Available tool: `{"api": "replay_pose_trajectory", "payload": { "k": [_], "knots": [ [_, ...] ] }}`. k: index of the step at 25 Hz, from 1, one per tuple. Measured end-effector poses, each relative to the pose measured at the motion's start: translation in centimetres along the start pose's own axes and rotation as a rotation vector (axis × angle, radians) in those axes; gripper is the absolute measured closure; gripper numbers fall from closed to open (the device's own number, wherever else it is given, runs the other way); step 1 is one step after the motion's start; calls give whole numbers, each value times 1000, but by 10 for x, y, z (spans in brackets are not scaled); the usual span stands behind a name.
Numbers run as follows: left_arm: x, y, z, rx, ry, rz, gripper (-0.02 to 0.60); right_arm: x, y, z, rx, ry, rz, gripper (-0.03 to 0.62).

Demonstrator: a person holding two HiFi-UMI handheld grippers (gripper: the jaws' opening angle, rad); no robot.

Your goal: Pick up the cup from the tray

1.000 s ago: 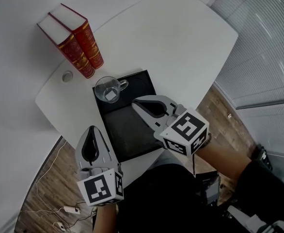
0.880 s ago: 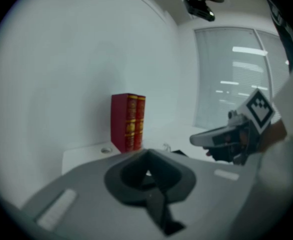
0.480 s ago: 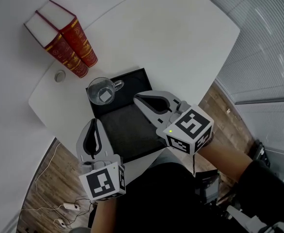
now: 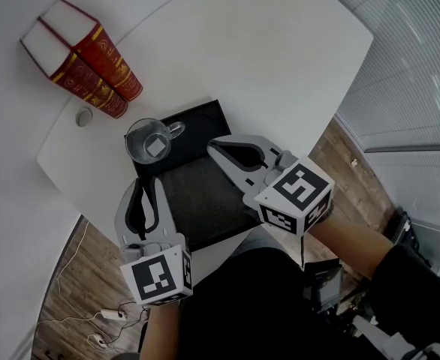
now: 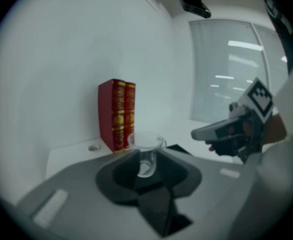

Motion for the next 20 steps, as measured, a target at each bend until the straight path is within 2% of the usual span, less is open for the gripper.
{"api": "replay_pose_trajectory", "payload": {
  "k": [20],
  "knots": [
    [-31, 10, 0, -12, 27, -20, 275, -7, 5, 18, -41, -2, -6, 580]
  ]
}}
Point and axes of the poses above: the fingertips, and each gripper's own axes: x backward along the fingers, z to its right, y out of its underside, the point moved 10 cm from there along x, backward along the fingers, and after that the axes turned 8 degrees about -z, right-handed, at the moved point
